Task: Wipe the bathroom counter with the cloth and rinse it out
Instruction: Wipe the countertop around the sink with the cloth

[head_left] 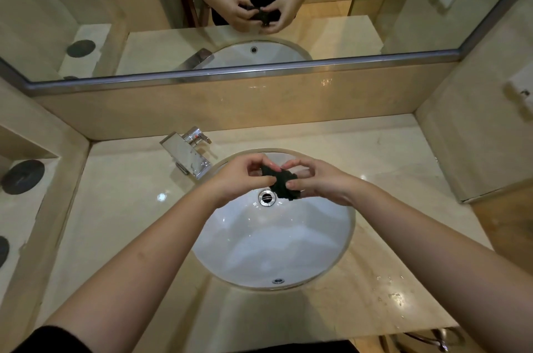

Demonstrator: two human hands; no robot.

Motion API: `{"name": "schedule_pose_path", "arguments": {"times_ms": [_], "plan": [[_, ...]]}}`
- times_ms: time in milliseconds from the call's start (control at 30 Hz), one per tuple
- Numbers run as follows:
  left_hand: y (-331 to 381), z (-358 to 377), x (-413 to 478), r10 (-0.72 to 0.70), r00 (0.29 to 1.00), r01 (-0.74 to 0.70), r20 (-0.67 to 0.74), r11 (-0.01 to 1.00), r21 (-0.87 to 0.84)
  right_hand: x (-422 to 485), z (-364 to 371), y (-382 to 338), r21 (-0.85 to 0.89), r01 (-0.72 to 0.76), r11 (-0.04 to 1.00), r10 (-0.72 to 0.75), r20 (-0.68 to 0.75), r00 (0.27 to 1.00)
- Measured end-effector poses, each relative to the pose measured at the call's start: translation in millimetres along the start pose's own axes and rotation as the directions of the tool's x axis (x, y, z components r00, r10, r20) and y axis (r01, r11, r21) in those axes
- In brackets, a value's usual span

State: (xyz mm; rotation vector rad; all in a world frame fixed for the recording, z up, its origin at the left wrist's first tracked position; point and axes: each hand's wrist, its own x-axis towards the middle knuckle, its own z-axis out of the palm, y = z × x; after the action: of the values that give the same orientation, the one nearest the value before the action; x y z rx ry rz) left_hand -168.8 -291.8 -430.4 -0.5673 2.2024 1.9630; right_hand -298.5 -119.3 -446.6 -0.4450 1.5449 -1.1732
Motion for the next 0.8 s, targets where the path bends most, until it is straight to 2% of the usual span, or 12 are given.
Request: {"name": "schedule_pose_path", "arguments": {"times_ms": [67, 167, 233, 300, 367, 400, 467, 567, 600, 733, 800], "plan": [[2, -4, -1, 0.016, 0.999, -0.016, 0.044, 1.0, 0.005, -1, 3, -4, -0.03, -0.056, 0.998, 0.058, 0.088, 0.994], [3, -8, -2, 0.022, 1.0, -0.022, 0.004, 0.999, 0.027, -4, 10, -10, -0.059, -0.042, 0.997, 0.046, 0.069, 0.997], [2, -5, -2, 0.036, 0.994, -0.025, -0.103, 0.994, 0.103, -1, 21, -11, -0.276, 0.018, 0.961, -0.018, 0.003, 1.0], [-3, 3, 0, 0.078, 0.981, -0.028, -0.179, 0.963, 0.268, 3, 33, -7, -0.571, 0.061, 0.818, -0.136, -0.088, 0.987], [-10, 13, 4, 0.093, 0.957, 0.024, -0.274, 0.918, 0.395, 8, 43, -2, -0.736, 0.072, 0.673, -0.268, -0.152, 0.951], [-13, 16, 7, 0.065, 0.942, 0.066, -0.33, 0.926, 0.372, 11, 46, 3, -0.798, 0.063, 0.6, -0.322, -0.168, 0.932], [-16, 18, 13, -0.069, 0.915, 0.151, -0.398, 0.972, 0.181, 16, 50, 9, -0.899, 0.036, 0.436, -0.405, -0.16, 0.9], [-20, 19, 20, -0.279, 0.879, 0.264, -0.386, 0.96, -0.095, 20, 49, 19, -0.985, 0.062, 0.161, -0.539, -0.035, 0.842], [-20, 20, 21, -0.33, 0.866, 0.297, -0.375, 0.944, -0.144, 19, 50, 20, -0.994, 0.06, 0.094, -0.531, 0.001, 0.848], [-21, 15, 19, -0.421, 0.859, 0.356, -0.292, 0.9, -0.25, 27, 47, 35, -0.997, 0.024, 0.07, -0.524, -0.017, 0.852], [-21, 13, 15, -0.35, 0.901, 0.297, -0.256, 0.928, -0.224, 27, 45, 36, -0.997, 0.014, 0.079, -0.515, -0.029, 0.857]]}}
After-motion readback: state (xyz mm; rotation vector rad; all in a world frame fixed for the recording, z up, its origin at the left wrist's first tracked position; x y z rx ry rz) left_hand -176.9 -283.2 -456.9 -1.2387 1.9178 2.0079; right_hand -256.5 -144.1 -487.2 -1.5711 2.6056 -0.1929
